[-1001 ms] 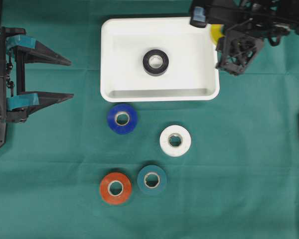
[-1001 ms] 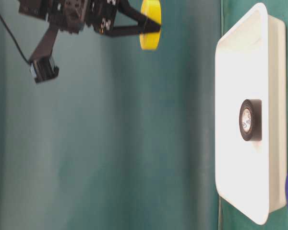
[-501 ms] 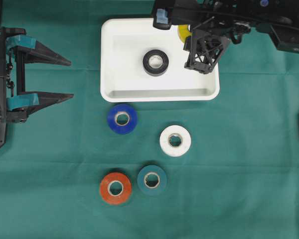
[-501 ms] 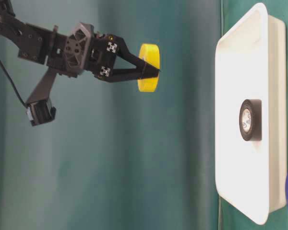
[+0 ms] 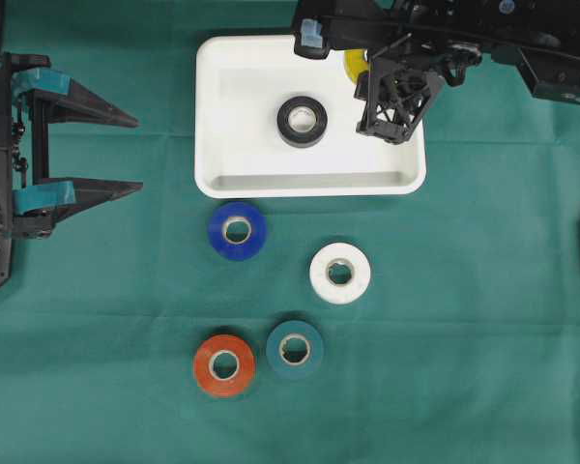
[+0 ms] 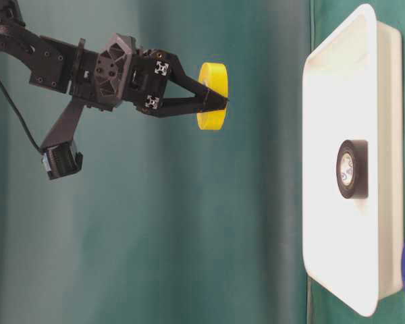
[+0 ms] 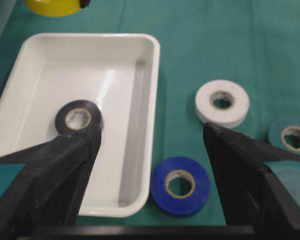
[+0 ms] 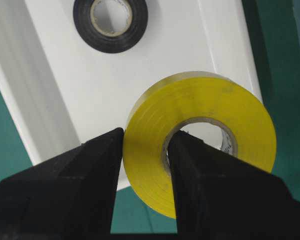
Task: Pick up the tape from a random location and place it into the white case.
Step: 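Lower the yellow tape into the tray beside the black tape, open right gripper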
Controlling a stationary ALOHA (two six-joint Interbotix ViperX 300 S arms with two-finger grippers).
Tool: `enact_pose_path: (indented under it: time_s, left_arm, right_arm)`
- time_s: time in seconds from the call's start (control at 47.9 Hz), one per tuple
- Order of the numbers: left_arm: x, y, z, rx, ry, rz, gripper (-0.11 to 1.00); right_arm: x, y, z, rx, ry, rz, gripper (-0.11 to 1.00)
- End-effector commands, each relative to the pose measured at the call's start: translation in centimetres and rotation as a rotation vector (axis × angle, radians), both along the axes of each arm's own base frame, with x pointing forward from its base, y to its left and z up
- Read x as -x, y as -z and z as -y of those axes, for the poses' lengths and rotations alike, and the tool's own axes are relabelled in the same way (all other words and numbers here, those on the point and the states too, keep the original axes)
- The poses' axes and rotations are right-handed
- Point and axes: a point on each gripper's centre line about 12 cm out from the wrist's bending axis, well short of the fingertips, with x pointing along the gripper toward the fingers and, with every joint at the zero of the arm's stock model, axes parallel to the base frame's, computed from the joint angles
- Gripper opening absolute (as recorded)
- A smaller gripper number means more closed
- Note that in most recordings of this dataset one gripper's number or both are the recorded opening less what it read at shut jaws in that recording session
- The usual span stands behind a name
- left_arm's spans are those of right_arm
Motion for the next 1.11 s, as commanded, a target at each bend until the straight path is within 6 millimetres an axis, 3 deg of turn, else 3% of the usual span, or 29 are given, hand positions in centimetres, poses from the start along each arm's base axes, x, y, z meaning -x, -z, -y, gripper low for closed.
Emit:
enact_pose_path:
  time_s: [0.0,0.73,0.897,1.085]
  left_arm:
    - [-0.2,-0.8,0.1,0.002,0.002,0.023,0.82]
    - [-0.2,-0.9,0.1,0.001,0.002,0.025,0.82]
    - [-0.2,-0.8,0.0,0.002,0.001,0.023,0.82]
    - [-0.2,-0.8,0.0,0.002,0.001,0.023,0.82]
  right_arm:
    - [-0.3,-1.7,0.1,0.016,-0.003,0.051,0.31]
    - [-0.2,-1.6,0.0,0.015,-0.004,0.048,0.32]
    - [-0.1,-1.1,-0.1,0.011,-0.005,0.044,0.32]
    - [-0.3,0.8,-0.1,0.009,-0.016,0.047,0.31]
